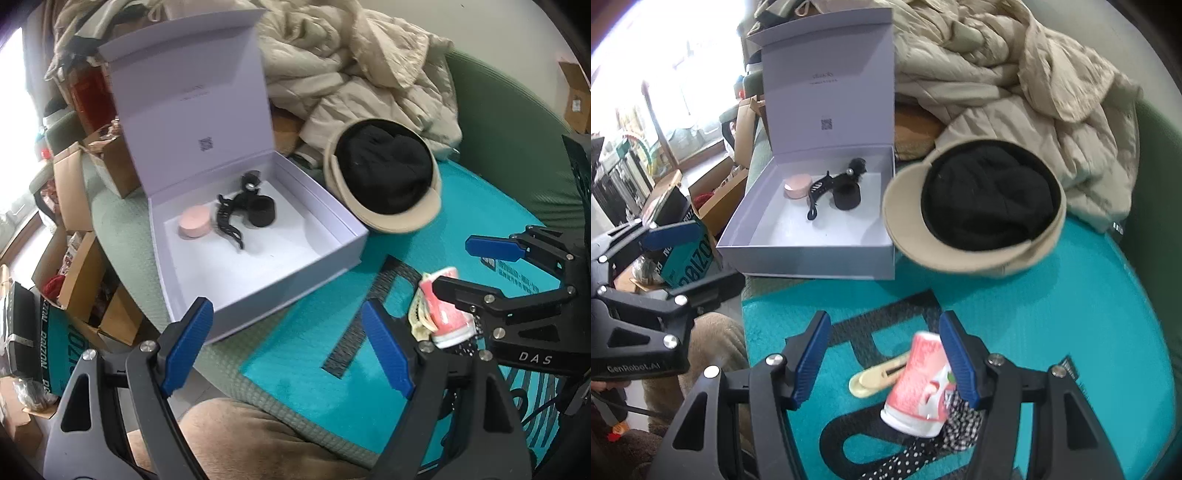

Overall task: Organize objects
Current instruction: 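Move the left gripper to the pink-and-white cup while the right gripper approaches the gingham scrunchie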

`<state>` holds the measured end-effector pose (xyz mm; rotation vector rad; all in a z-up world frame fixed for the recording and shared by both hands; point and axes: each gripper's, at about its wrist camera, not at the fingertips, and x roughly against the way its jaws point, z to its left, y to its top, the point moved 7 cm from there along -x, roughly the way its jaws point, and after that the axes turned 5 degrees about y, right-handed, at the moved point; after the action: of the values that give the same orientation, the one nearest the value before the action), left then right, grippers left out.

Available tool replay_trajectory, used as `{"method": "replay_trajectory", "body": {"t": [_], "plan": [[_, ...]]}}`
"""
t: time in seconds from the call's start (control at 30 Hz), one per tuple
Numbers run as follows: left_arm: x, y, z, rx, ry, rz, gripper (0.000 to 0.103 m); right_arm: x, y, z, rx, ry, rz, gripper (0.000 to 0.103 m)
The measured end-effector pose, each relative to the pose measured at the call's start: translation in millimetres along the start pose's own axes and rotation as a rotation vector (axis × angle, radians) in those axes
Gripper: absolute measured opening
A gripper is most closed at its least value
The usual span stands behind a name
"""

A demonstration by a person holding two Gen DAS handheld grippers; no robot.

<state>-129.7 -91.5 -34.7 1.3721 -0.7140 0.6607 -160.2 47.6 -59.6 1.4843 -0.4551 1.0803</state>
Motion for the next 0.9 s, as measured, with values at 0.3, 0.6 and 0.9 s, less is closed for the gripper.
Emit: {"method": "replay_trajectory", "body": {"t": [0.3, 0.6, 0.9], "plan": [[-15, -15, -38, -0.072, -0.070, 0.039, 0.082, 1, -29, -22, -0.067, -0.006, 0.021, 0.062], [-29, -23, -72, -0.129, -0.126, 0.071, 0.082, 3, -54, -45, -0.117, -0.026, 0.030, 0.062], [-40, -28, -94, -0.147, -0.189, 0.086, 0.082, -1, -73, -71, -0.201, -0.029, 0.037, 0.062]]}}
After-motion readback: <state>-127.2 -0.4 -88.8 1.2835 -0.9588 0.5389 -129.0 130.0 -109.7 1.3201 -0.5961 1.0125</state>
